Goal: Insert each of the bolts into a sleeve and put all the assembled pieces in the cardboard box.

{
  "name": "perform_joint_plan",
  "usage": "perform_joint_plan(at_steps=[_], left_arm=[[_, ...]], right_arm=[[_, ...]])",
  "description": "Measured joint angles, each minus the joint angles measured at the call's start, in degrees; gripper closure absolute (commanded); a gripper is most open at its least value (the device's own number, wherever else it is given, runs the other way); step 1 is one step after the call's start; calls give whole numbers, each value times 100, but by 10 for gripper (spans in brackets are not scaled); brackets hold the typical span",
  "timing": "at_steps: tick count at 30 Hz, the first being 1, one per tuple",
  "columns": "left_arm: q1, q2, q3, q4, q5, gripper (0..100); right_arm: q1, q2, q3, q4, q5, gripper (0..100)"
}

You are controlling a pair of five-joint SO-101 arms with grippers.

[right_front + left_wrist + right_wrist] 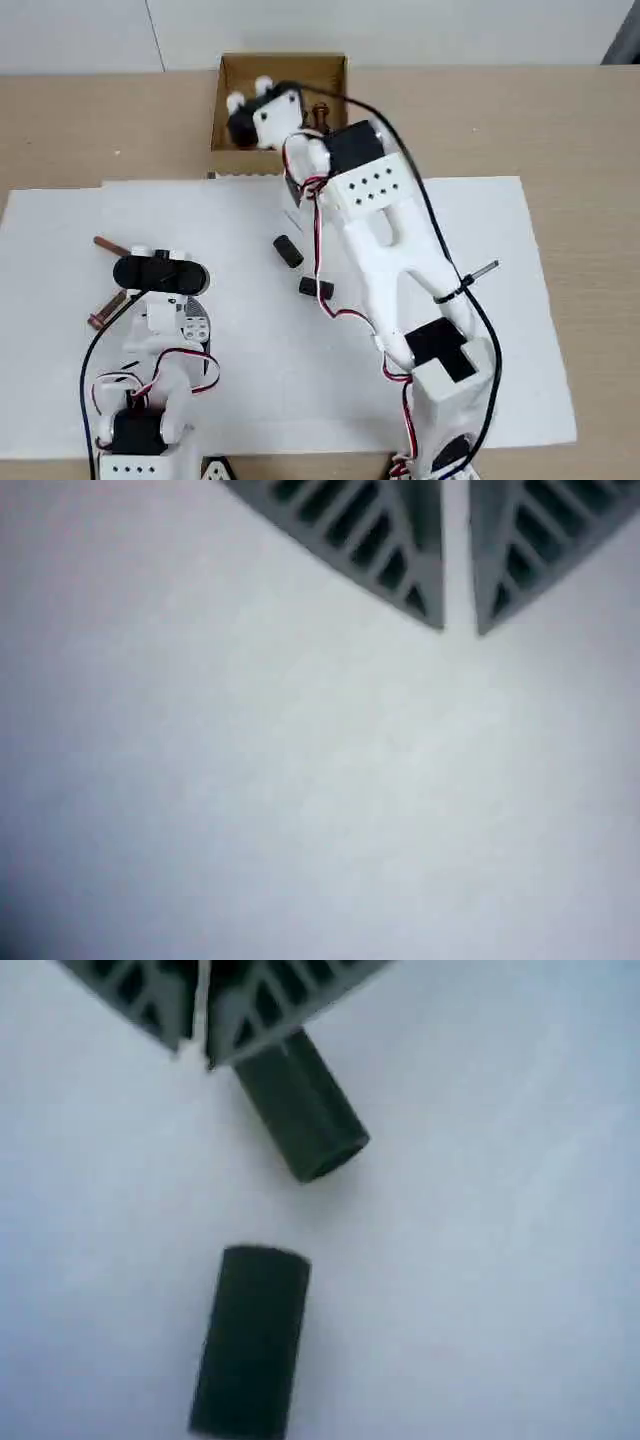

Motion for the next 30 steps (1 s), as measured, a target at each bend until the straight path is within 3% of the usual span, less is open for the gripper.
perform_joint_plan(at_steps=[9,15,21,30], left_arm=[[0,0,0,0,0,994],[0,0,0,0,0,994],[0,0,0,0,0,994],[0,0,0,0,0,994]], right_arm=[[-18,0,1090,0,967,986],[-9,0,1143,-62,1538,840],[-35,0,1152,-62,2004,843],[-519,0,1574,-132,2066,843]])
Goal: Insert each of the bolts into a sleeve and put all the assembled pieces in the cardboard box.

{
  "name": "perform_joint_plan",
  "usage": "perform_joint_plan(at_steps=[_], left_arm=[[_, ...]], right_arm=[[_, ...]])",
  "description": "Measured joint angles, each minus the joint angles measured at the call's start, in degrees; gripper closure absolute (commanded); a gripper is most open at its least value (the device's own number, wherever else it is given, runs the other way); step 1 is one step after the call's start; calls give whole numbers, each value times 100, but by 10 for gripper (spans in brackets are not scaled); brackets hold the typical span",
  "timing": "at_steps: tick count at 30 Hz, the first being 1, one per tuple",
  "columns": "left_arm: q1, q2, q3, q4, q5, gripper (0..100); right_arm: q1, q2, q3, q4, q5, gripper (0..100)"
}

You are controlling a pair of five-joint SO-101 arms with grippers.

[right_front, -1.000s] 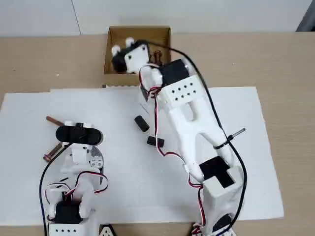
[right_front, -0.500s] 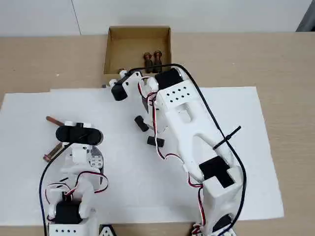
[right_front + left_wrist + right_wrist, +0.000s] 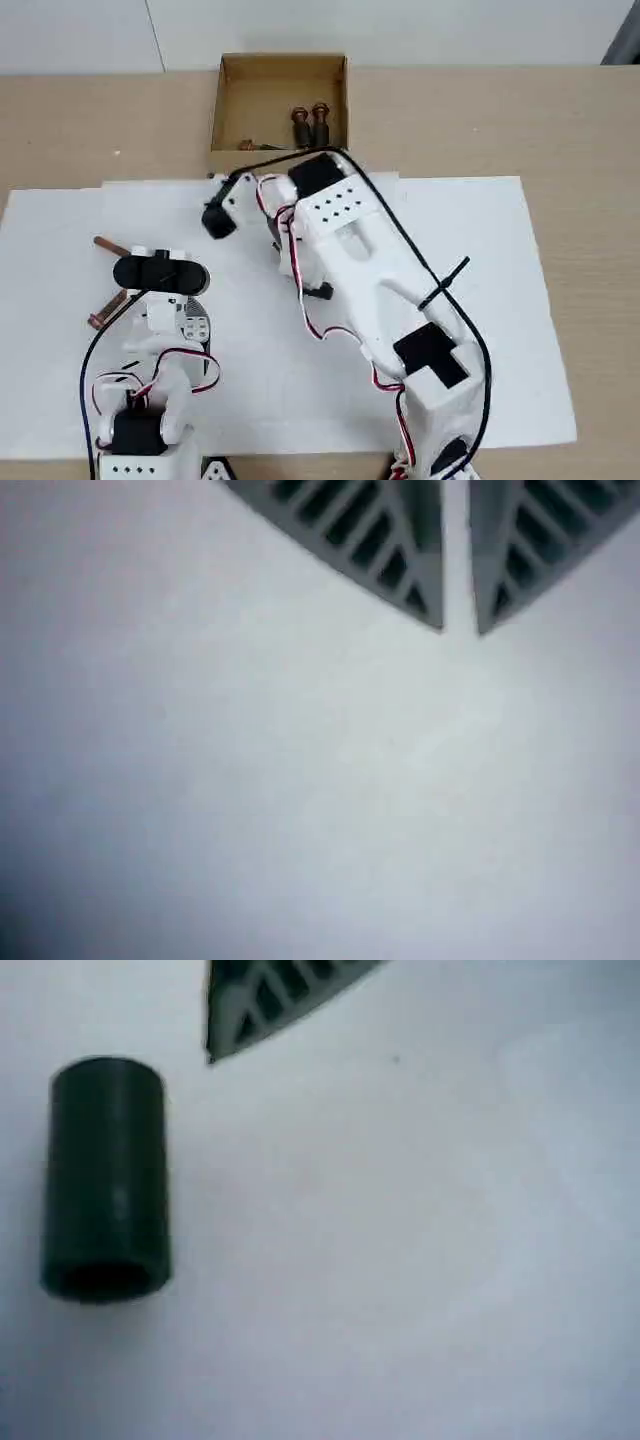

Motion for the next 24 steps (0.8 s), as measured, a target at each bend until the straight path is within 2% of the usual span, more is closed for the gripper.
perform_joint_plan(at_steps=[24], left_arm=[[0,0,0,0,0,994]], right_arm=[[-9,0,1705,-1644,149,843]])
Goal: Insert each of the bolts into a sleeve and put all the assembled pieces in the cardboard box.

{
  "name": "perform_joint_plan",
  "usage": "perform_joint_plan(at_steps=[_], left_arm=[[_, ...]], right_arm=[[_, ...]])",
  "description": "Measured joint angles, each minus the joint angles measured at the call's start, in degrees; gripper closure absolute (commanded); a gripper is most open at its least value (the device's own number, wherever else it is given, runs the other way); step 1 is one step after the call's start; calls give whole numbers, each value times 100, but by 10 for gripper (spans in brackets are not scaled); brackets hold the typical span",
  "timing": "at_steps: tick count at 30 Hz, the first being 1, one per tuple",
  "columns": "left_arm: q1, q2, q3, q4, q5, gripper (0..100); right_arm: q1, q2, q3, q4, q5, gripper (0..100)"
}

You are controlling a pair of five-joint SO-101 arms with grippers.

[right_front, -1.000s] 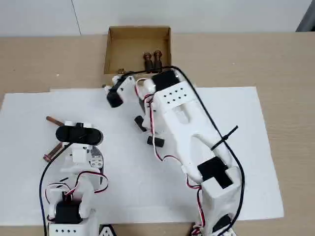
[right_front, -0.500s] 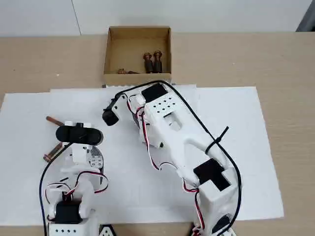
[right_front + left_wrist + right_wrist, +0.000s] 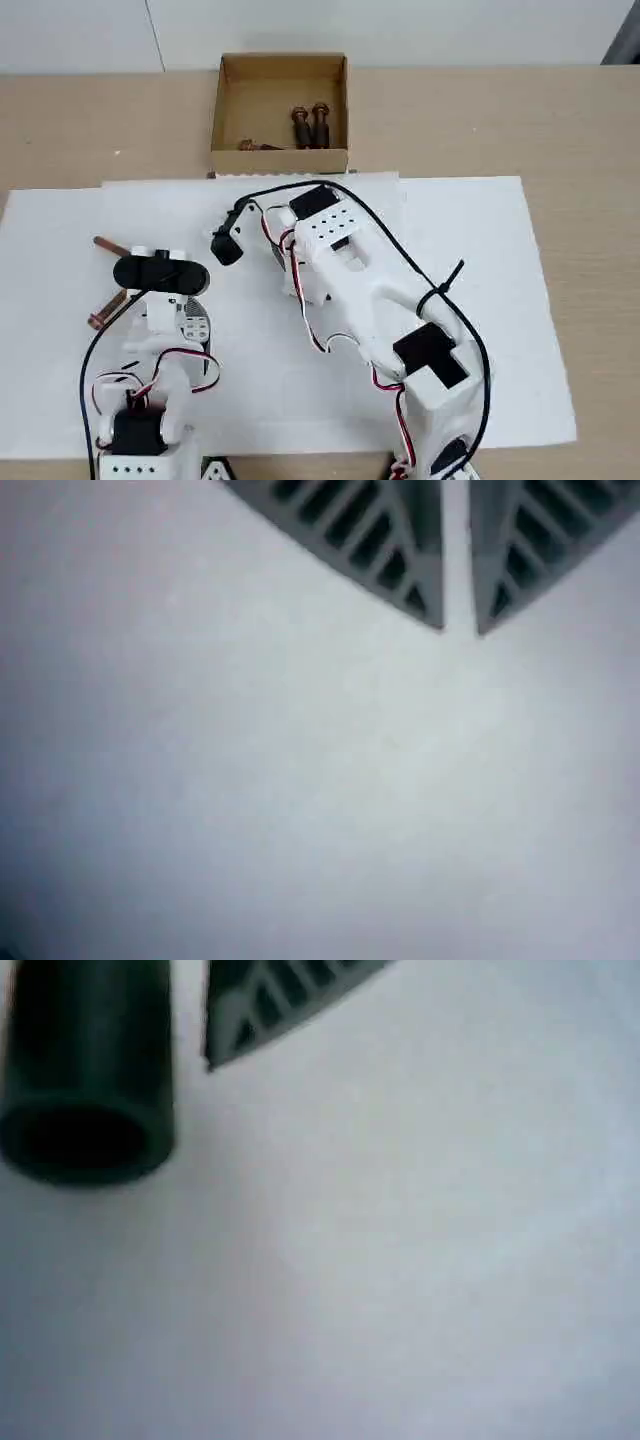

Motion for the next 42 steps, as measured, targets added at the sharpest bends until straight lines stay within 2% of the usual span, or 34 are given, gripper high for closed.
perform_joint_plan(at_steps=[10,15,23,36,42], left_arm=[[0,0,0,0,0,994],[0,0,0,0,0,994],[0,0,0,0,0,994],[0,0,0,0,0,994],[0,0,0,0,0,994]], right_arm=[[0,-202,712,-686,9,847],[35,-343,1011,-1020,9,987],[70,-378,1073,-1134,9,991],[53,-703,-580,554,-519,994],[387,-1002,-1187,1187,-782,995]])
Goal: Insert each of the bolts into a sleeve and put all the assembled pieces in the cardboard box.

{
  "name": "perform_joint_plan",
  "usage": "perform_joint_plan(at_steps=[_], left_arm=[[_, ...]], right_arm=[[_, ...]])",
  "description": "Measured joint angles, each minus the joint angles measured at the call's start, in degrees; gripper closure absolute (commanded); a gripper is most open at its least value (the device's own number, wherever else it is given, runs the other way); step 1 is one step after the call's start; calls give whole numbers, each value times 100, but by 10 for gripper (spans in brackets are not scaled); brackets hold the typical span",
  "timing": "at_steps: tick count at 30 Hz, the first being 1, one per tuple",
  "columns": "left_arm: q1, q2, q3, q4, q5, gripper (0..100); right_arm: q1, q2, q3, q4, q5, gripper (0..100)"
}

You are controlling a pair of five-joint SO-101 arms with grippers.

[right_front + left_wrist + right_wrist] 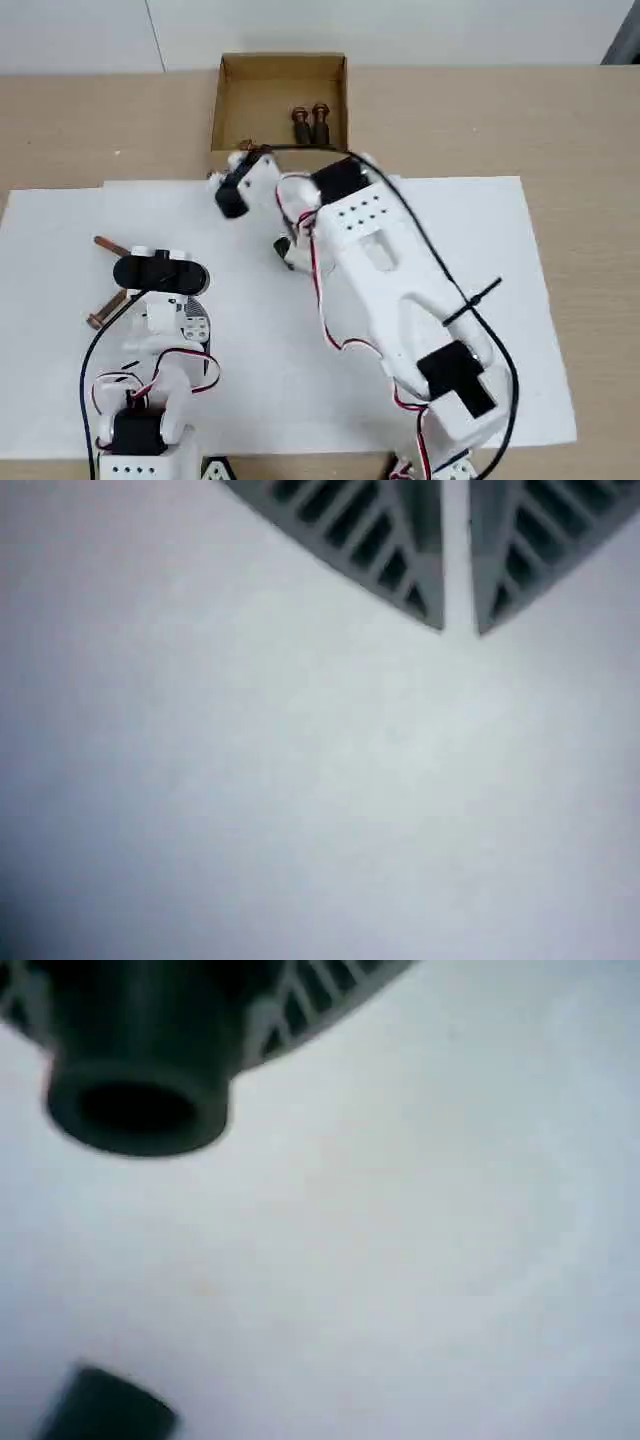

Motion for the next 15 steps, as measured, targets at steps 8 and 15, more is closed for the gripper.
perform_joint_plan(at_steps=[8,15], left_arm=[[0,0,0,0,0,994],[0,0,0,0,0,994]], right_arm=[[949,-747,-246,545,-1108,995],[1749,-1785,-246,589,-2224,995]])
